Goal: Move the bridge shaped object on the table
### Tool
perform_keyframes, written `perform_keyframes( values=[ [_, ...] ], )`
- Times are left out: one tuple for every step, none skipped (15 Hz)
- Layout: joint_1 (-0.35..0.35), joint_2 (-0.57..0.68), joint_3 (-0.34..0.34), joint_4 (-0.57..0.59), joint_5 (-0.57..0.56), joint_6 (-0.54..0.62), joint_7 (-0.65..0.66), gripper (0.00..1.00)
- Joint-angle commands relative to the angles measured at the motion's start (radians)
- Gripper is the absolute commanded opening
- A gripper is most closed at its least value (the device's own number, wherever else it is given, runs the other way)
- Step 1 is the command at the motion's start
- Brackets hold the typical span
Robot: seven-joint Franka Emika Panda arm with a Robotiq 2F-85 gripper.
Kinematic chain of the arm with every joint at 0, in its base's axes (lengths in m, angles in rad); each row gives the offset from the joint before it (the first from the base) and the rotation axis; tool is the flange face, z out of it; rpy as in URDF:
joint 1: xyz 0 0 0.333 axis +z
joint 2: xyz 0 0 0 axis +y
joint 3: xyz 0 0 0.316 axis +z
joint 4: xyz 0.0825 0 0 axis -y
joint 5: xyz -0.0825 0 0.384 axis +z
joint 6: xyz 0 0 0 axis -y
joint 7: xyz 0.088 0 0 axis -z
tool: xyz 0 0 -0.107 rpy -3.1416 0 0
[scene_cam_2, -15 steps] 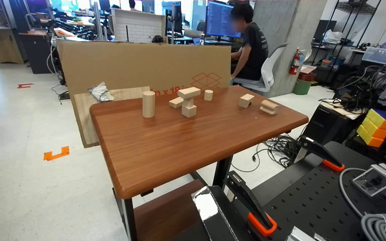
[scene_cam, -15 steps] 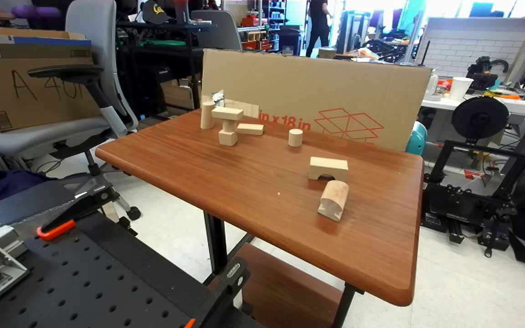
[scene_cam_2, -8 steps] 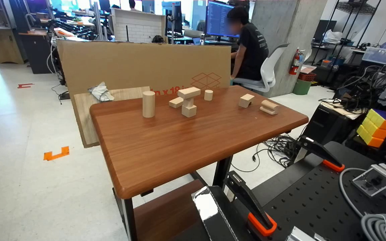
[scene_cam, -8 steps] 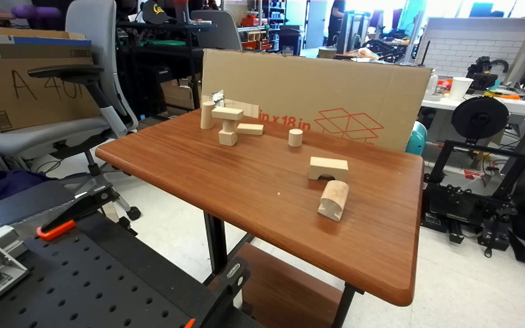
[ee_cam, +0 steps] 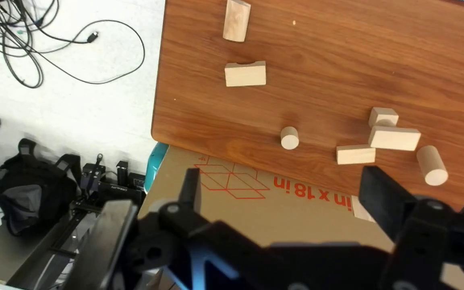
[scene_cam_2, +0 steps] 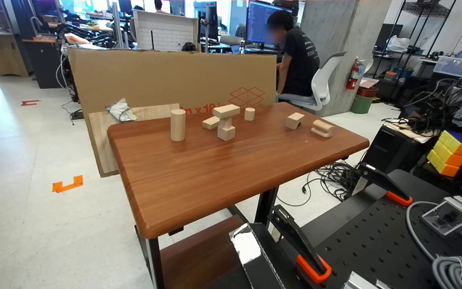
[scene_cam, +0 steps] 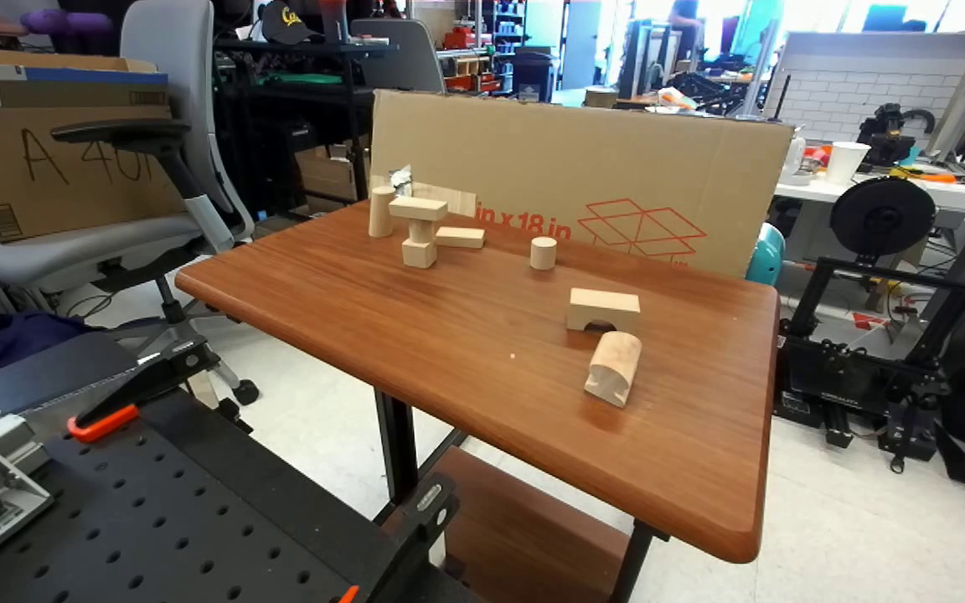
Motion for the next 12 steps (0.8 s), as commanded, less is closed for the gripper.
perform_keyframes(
  values=[
    [-0.001,0.158,0.001,0.061,0.012,0.076,-0.069,1.00],
    [-0.006,0.195,0.004,0.074,0.012,0.087,-0.076,1.00],
    [-0.013,0.238,0.006,0.088,0.010,0.104,-0.076,1.00],
    [-0.019,0.274,0.010,0.103,0.010,0.108,-0.074,1.00],
    [-0.025,0.313,0.012,0.118,0.012,0.112,-0.080,1.00],
    [-0.031,0.348,0.016,0.137,0.010,0.102,-0.075,1.00],
    [-0.038,0.385,0.020,0.156,0.017,0.092,-0.087,1.00],
    [-0.045,0.419,0.025,0.174,0.025,0.089,-0.095,1.00],
    [-0.053,0.453,0.031,0.195,0.029,0.084,-0.104,1.00],
    [-0.059,0.483,0.038,0.215,0.028,0.076,-0.107,1.00],
    [-0.068,0.512,0.046,0.235,0.029,0.076,-0.115,1.00],
    [-0.075,0.537,0.054,0.255,0.026,0.066,-0.122,1.00]
  ],
)
